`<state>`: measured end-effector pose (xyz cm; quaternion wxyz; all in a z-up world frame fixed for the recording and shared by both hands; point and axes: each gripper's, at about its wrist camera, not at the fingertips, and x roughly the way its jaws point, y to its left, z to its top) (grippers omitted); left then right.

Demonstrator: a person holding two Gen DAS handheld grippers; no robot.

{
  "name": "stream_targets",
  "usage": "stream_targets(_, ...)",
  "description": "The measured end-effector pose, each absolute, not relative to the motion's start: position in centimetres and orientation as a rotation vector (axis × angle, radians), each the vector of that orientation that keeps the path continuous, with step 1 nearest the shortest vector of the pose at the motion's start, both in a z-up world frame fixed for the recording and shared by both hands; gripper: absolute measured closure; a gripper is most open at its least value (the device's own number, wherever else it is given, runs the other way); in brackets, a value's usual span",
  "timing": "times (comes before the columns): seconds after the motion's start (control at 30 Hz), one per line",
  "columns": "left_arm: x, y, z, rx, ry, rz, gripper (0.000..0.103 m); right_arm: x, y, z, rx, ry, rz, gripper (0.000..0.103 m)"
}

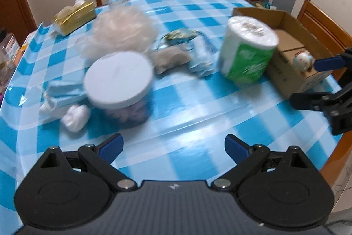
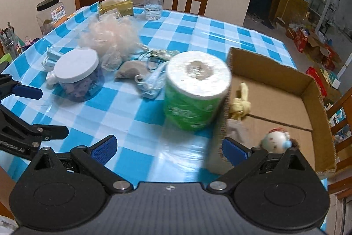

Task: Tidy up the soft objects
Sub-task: 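Withdraw both open grippers from the box back over the table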

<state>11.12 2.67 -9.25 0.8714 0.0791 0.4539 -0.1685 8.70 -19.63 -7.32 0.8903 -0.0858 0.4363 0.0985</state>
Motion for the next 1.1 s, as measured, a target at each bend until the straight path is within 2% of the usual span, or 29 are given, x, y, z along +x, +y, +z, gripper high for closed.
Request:
stream_targets(0.5, 12.8, 8.8, -11.5, 0.085, 1.010, -0.143, 0.005, 10.1, -12.5, -8.0, -0.260, 0.936, 0.348, 0.000)
stream_targets(0.67, 14.0, 10.4, -11.3, 0.046, 0.979, -0.018, 0.002, 12.2, -11.4, -8.0, -0.286, 0.918, 0.436, 0.000)
stream_targets(1.1, 17.1, 12.9, -13.4, 0.004, 0.963, 0.124, 0.002, 15.6, -9.9, -8.5, -0.297, 0.912, 0.526, 0.000)
